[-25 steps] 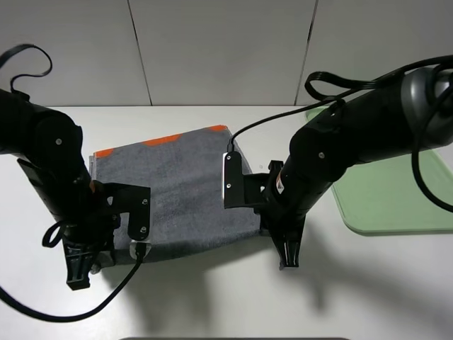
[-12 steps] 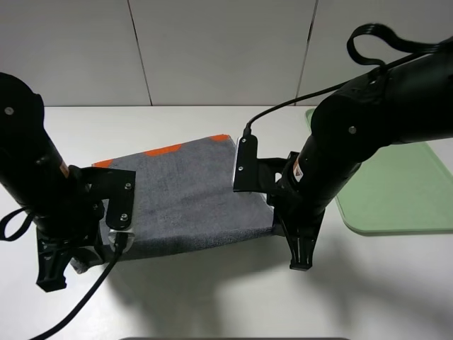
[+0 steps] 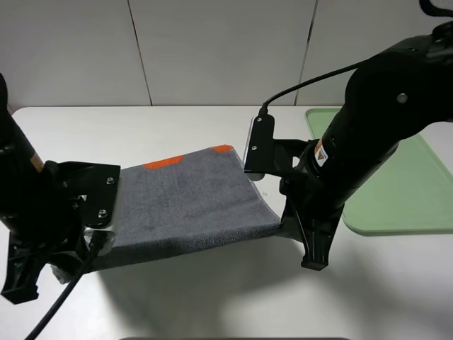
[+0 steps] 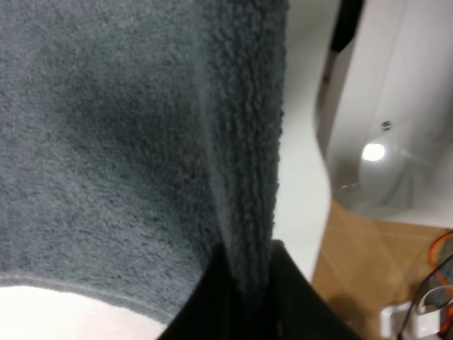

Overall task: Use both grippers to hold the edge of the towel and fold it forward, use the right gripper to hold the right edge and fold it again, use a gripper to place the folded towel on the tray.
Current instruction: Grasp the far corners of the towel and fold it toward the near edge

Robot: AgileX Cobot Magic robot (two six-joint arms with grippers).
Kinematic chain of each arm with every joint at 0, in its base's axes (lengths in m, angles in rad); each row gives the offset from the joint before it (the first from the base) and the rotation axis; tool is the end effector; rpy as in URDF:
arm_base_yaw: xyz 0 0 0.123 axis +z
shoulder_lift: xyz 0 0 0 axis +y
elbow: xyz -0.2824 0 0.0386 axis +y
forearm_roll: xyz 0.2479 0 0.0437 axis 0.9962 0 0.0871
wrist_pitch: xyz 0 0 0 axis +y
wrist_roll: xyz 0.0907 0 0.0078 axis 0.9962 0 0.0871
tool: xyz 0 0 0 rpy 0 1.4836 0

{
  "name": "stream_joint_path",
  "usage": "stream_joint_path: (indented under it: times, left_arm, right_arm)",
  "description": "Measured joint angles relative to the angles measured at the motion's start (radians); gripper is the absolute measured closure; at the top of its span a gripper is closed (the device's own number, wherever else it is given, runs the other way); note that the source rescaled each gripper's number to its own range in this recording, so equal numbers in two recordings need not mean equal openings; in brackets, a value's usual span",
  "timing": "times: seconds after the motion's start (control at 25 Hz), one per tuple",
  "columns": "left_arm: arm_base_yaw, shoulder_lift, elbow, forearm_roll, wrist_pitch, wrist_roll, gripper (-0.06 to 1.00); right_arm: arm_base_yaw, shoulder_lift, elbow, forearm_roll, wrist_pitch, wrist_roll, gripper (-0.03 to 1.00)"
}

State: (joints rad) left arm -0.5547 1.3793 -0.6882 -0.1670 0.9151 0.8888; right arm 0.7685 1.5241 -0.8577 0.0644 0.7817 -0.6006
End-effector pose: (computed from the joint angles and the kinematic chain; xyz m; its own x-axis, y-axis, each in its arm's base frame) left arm 0.1706 -0.1198 0.1932 -0.2253 0.9650 -0.1344 0.9741 0.2202 -0.0515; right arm 0.1885 0.1880 0.1991 -0.2282 -0.9526 -0.2013 -0.9663 0.2468 -0.0726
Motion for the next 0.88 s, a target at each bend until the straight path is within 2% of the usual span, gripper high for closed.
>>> stream_joint_path:
  times: [0.28, 0.68, 0.88]
  left_arm:
    - [0.0, -0.057, 0.0, -0.071, 0.044, 0.0, 0.94]
    - [0.0, -0.061, 0.0, -0.073, 0.061, 0.0, 0.94]
    - [0.0, -0.061, 0.0, -0.062, 0.037, 0.0, 0.94]
  right_arm:
    - [0.0, -0.015, -0.002, 0.02, 0.093, 0.003, 0.97]
    - [0.0, -0.033, -0.002, 0.033, 0.11, 0.042, 0.97]
    - [0.0, -0.033, -0.034, 0.005, 0.109, 0.053, 0.97]
